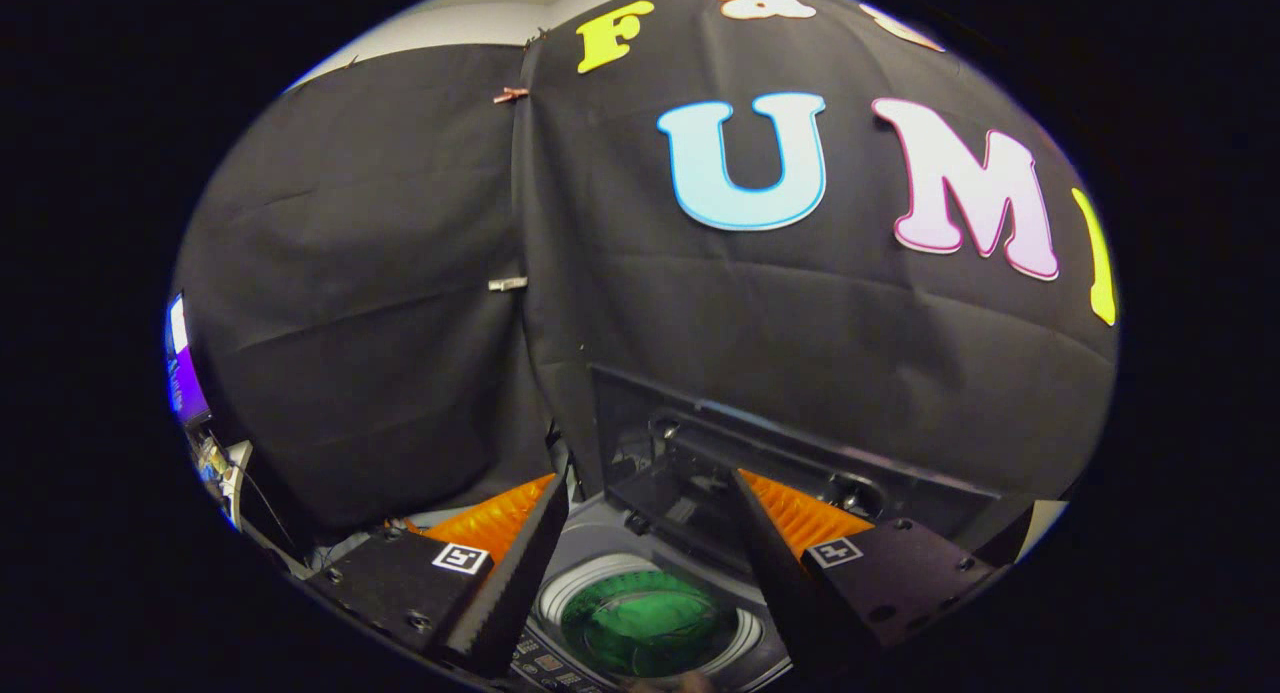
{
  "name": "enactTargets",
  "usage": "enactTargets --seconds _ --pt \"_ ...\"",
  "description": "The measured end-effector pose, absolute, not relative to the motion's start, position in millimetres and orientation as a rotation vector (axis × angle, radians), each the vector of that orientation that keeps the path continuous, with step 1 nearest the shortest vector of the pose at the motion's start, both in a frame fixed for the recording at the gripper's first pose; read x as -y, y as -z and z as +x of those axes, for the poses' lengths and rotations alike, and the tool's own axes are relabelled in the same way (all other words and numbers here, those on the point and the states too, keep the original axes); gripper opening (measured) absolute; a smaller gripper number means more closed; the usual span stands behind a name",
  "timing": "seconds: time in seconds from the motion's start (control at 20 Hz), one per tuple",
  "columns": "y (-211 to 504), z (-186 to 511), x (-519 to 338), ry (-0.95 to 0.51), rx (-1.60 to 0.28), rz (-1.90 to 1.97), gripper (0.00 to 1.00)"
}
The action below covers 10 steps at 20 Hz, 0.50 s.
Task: Put the clothes into the washing machine and then close the washing machine lid.
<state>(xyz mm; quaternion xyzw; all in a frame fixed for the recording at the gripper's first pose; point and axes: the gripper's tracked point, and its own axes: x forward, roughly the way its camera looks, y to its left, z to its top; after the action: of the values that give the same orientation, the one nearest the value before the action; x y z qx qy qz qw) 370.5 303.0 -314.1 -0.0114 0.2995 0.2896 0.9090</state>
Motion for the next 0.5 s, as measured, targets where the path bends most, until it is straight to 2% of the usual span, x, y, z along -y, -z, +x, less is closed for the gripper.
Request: enactTargets --seconds 0.5 --pt "293.5 434.0 -235.7 -0.271 -0.452 0.025 0.99"
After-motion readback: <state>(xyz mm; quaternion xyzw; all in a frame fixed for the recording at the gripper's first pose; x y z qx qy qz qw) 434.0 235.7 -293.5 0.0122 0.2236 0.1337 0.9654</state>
